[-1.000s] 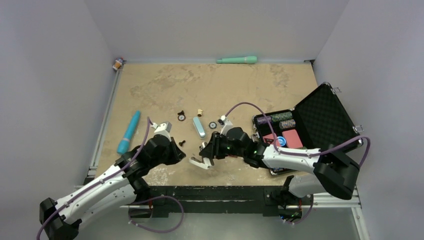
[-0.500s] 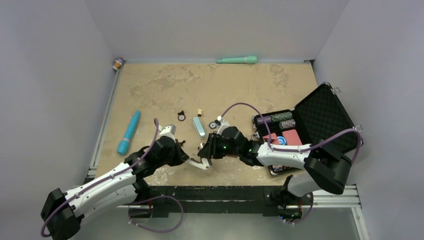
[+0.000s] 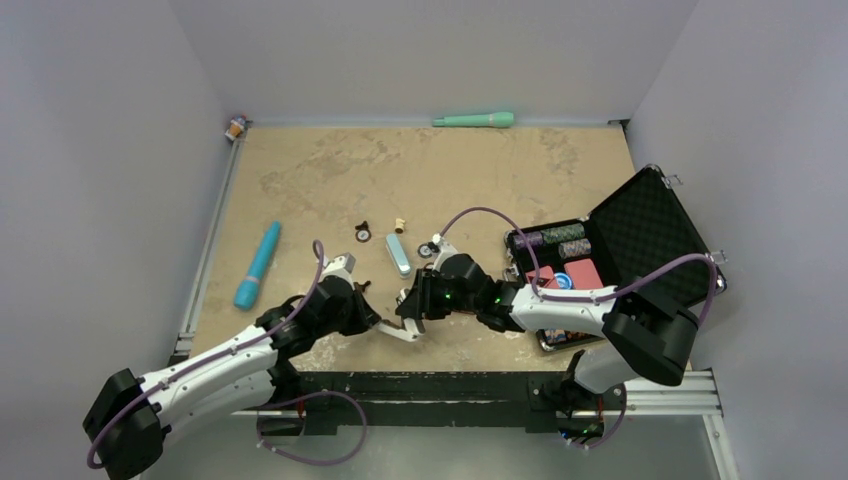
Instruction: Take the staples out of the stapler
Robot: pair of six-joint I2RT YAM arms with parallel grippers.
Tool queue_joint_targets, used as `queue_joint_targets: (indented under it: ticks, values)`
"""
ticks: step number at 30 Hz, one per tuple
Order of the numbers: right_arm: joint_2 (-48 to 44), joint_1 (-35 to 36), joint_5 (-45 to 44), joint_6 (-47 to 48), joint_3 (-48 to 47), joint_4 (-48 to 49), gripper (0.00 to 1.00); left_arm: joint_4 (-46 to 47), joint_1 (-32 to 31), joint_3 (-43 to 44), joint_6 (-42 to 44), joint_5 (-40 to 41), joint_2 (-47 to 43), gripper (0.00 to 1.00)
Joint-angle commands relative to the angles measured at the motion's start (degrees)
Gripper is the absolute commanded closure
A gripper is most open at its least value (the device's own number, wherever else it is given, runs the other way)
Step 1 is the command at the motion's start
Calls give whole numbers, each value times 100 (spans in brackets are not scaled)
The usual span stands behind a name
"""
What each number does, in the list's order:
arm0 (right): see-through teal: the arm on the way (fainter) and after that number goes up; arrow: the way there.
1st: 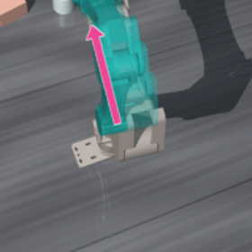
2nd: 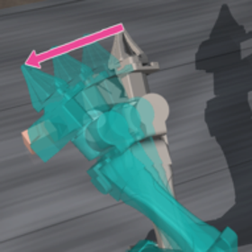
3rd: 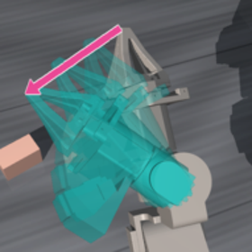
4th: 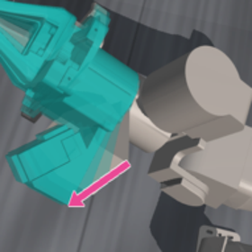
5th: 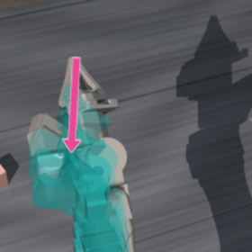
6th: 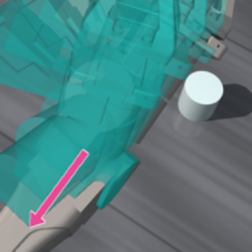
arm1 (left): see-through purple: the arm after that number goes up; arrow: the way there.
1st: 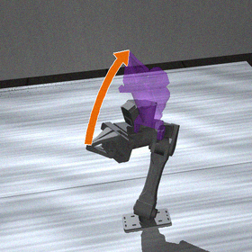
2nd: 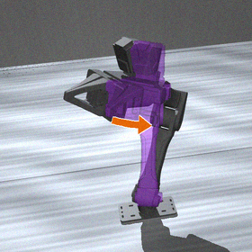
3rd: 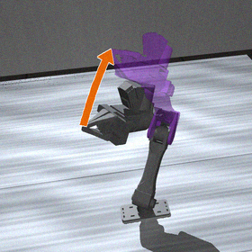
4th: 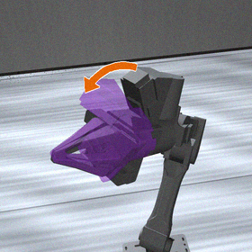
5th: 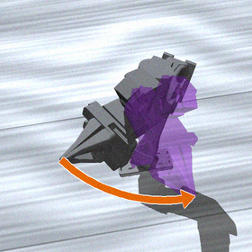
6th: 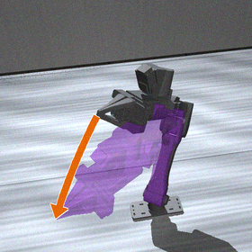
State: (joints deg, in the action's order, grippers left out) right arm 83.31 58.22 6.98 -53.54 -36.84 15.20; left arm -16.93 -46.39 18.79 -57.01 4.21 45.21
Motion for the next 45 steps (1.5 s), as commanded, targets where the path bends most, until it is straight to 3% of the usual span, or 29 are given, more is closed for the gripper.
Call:
queue_joint_targets:
  ticks: [1,27,33,40,45]
  values:
    - [-18,34,-28,-86,-317,326,100,343,10,-122,-133,-164,-15,100]
    - [-711,36,-690,-179,-322,-165,100,-201,8,-362,-416,-505,-927,100]
    - [-1098,35,-1037,-139,-270,-510,100,-950,16,-54,-260,-309,-1403,100]
    - [-2589,-261,-1995,-166,-199,-1490,100,-2829,15,1106,276,316,-2311,100]
    - [-3731,-789,-1527,153,-89,-1390,100,-3257,9,1465,411,292,-2568,100]
